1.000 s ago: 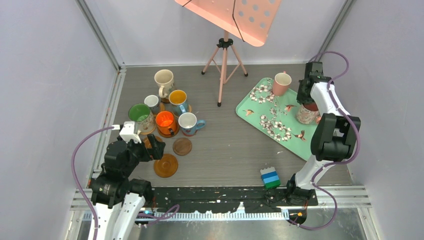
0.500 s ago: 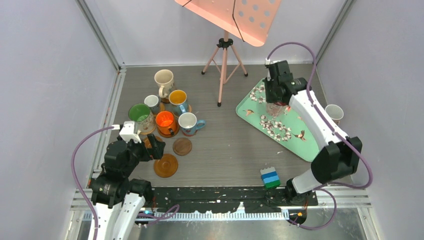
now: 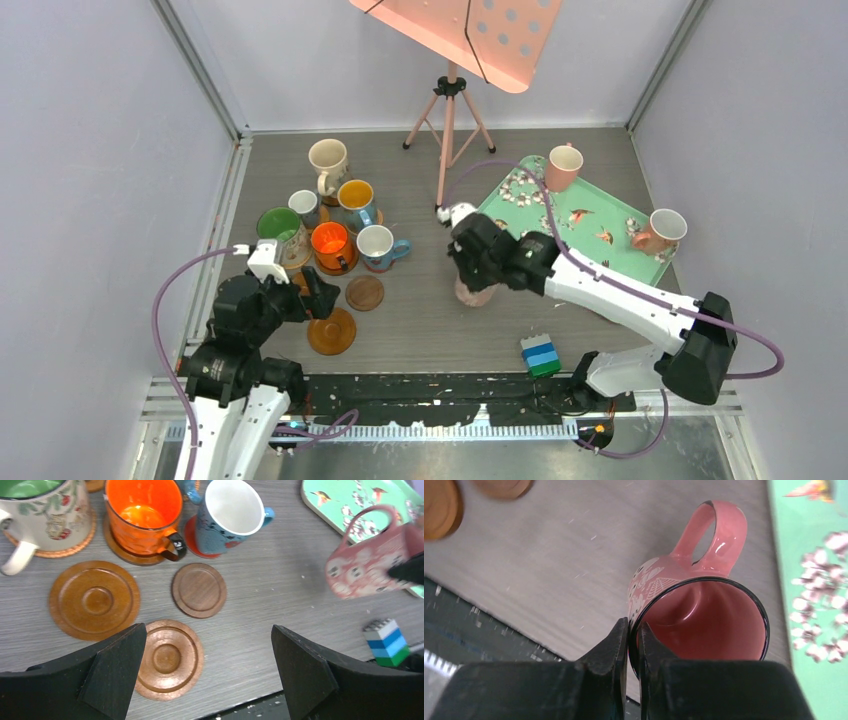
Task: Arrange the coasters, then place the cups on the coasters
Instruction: Pick up the cup from the tray, then place the cup at the corner of the board.
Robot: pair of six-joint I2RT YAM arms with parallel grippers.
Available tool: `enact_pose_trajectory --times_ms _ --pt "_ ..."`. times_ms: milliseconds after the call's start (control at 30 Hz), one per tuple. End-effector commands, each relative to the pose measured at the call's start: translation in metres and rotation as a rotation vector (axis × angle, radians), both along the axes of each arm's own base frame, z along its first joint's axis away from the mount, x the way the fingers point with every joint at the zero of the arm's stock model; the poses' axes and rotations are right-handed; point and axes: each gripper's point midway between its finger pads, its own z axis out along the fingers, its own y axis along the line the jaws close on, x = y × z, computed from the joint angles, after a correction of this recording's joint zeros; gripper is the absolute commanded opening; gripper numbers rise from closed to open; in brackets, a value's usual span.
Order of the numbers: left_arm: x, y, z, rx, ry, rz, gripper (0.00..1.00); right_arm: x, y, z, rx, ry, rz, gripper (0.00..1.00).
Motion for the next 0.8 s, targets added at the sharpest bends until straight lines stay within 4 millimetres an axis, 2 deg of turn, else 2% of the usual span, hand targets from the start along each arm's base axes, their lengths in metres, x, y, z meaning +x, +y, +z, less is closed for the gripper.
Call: enact_pose_trajectory --times_ms 0,33,67,100,200,333,500,567,700,767 --pt "-0.001 -0.028 0.022 -0.141 -0.019 -0.102 0.99 -0.023 0.038 0.02 0.126 -0.111 0.11 0.05" --pt "-0.002 -0.033 0.023 -0.169 -0.009 -0.116 0.99 -0.036 0.05 0.022 0.151 -0.127 0.166 0.05" --pt "-0.002 -0.036 0.023 -0.191 0.002 -0.123 0.99 -0.044 0.053 0.013 0.138 -0.125 0.201 0.05" --pt "-0.002 -0.038 0.022 -0.209 0.017 -0.123 0.99 -0.054 0.062 0.015 0.157 -0.138 0.245 0.05" --pt "-0.002 -0.044 0.015 -0.234 0.069 -0.136 0.99 -0.071 0.069 0.001 0.142 -0.138 0.307 0.05" --pt "-0.008 -0.061 0.009 -0.285 0.136 -0.229 0.96 -0.096 0.089 -0.011 0.138 -0.133 0.408 0.06" --pt "-0.013 -0.073 0.006 -0.345 0.191 -0.287 0.89 -0.111 0.106 -0.014 0.116 -0.143 0.465 0.06" --pt "-0.013 -0.075 0.005 -0.354 0.196 -0.295 0.87 -0.114 0.11 -0.018 0.111 -0.135 0.478 0.09" --pt "-0.015 -0.078 -0.003 -0.341 0.227 -0.313 0.84 -0.114 0.112 -0.023 0.091 -0.127 0.473 0.2" --pt "-0.016 -0.081 -0.007 -0.328 0.246 -0.323 0.82 -0.112 0.111 -0.02 0.087 -0.13 0.458 0.29"
